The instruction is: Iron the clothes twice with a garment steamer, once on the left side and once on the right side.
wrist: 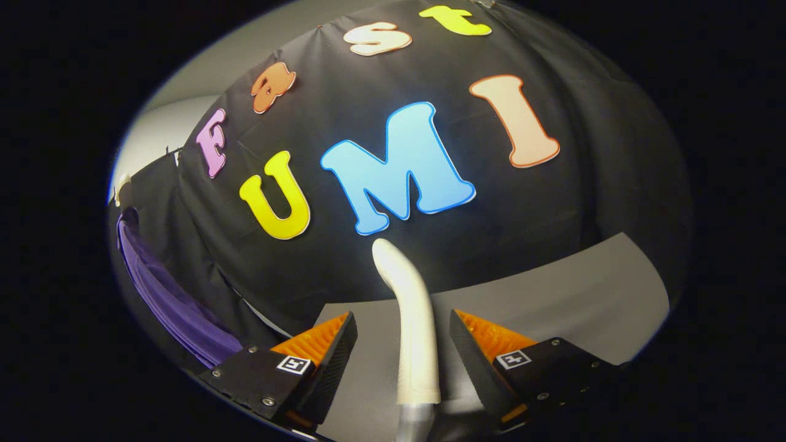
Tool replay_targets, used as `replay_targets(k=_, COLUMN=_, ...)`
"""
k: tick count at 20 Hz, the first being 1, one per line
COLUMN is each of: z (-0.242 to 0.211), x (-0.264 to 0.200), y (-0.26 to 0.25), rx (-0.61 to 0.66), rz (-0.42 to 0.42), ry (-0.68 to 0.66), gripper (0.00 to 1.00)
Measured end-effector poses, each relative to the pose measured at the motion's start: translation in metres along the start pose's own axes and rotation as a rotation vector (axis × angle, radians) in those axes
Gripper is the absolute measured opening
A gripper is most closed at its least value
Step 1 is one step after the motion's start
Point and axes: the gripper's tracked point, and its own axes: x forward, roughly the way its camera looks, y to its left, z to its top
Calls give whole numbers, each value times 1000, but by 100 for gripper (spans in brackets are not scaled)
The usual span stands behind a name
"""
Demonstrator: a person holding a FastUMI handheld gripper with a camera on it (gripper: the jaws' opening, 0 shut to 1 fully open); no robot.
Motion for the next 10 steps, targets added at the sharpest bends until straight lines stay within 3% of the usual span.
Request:
replay_targets(k=6, z=-18, x=12, y=-5, rx=158, rz=84, ry=87, gripper=92)
replay_targets(k=10, z=-20, x=18, y=-5, rx=304, rz=168, ry=127, gripper=83)
